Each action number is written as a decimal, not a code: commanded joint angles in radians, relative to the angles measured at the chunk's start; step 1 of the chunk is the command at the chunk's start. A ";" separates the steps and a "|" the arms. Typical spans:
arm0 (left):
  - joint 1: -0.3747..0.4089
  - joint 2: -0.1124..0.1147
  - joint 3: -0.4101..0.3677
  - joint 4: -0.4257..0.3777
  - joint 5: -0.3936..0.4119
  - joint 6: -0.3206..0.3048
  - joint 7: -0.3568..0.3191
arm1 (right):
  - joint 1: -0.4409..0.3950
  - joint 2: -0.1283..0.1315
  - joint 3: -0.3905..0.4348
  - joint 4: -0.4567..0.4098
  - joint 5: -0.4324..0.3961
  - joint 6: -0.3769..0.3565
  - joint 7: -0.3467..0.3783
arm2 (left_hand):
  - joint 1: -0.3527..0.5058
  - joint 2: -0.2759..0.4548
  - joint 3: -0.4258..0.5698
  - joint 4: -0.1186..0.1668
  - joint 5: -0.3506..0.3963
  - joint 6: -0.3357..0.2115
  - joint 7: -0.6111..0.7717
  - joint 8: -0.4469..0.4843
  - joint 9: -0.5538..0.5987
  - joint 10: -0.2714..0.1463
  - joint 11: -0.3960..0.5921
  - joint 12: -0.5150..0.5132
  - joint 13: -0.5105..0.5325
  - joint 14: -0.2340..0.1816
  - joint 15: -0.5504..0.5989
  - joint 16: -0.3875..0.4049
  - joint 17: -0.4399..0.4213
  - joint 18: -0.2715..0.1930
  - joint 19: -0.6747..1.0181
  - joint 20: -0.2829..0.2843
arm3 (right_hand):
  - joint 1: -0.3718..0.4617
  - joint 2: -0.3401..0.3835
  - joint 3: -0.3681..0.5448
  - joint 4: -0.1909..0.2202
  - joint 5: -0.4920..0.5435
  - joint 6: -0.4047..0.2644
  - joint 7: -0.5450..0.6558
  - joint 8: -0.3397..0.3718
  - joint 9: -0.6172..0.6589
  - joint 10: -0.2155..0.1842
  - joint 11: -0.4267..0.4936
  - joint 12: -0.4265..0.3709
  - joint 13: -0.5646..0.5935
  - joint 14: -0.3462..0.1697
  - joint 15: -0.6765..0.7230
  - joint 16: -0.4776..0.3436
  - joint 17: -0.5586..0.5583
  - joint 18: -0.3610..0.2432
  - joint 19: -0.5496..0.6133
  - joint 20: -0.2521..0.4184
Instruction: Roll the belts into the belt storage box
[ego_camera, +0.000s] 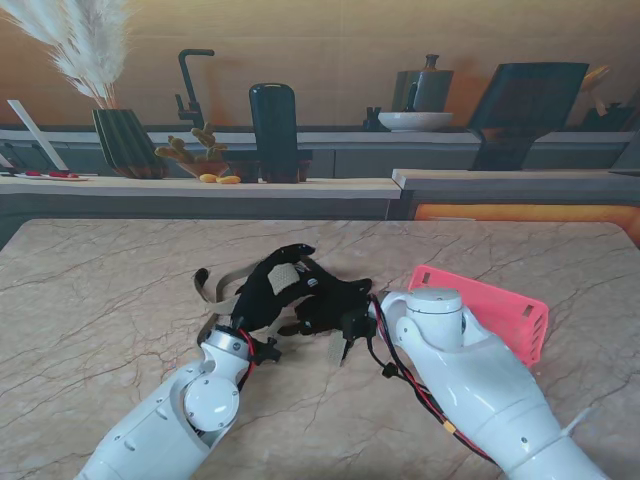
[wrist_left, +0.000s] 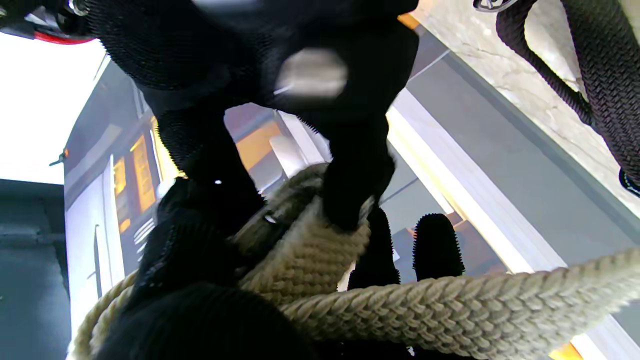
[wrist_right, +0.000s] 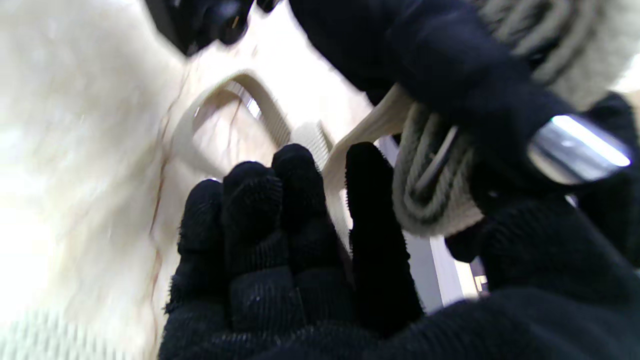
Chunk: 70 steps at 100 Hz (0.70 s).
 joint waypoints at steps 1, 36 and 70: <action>0.007 -0.020 0.001 -0.027 0.009 -0.015 0.008 | -0.002 -0.008 -0.032 -0.029 -0.034 0.016 -0.026 | 0.125 0.184 0.041 -0.015 0.072 -0.021 0.058 -0.016 0.043 -0.033 0.013 -0.003 0.026 -0.034 0.017 -0.002 0.013 -0.030 0.018 0.011 | 0.168 0.018 0.147 0.099 0.006 -0.062 0.041 -0.009 -0.017 0.044 -0.035 -0.034 -0.026 -0.003 -0.050 -0.039 -0.008 -0.004 -0.008 0.016; 0.031 -0.027 -0.028 -0.063 -0.037 0.025 0.018 | -0.015 0.014 -0.085 -0.077 -0.480 -0.056 -0.199 | 0.196 0.132 0.056 0.008 0.126 -0.027 0.207 0.018 0.368 0.019 0.132 0.014 0.247 0.009 0.113 -0.025 0.105 -0.012 0.074 0.005 | -0.010 -0.013 0.244 0.130 0.077 0.005 -0.278 0.224 -0.040 0.071 -0.064 -0.098 -0.027 0.034 -0.093 -0.109 -0.001 0.033 0.013 -0.016; 0.014 -0.026 -0.023 -0.049 -0.034 0.092 0.015 | -0.157 0.078 -0.018 -0.224 -0.829 -0.335 -0.263 | 0.132 -0.058 0.089 0.042 0.220 0.042 0.355 0.045 0.593 -0.061 0.585 0.367 0.609 -0.006 0.448 0.061 0.424 0.010 0.283 0.007 | 0.055 -0.110 0.331 0.079 0.007 -0.047 -0.071 0.067 -0.035 0.033 -0.090 -0.123 -0.015 0.003 -0.136 -0.142 0.012 0.030 0.020 -0.039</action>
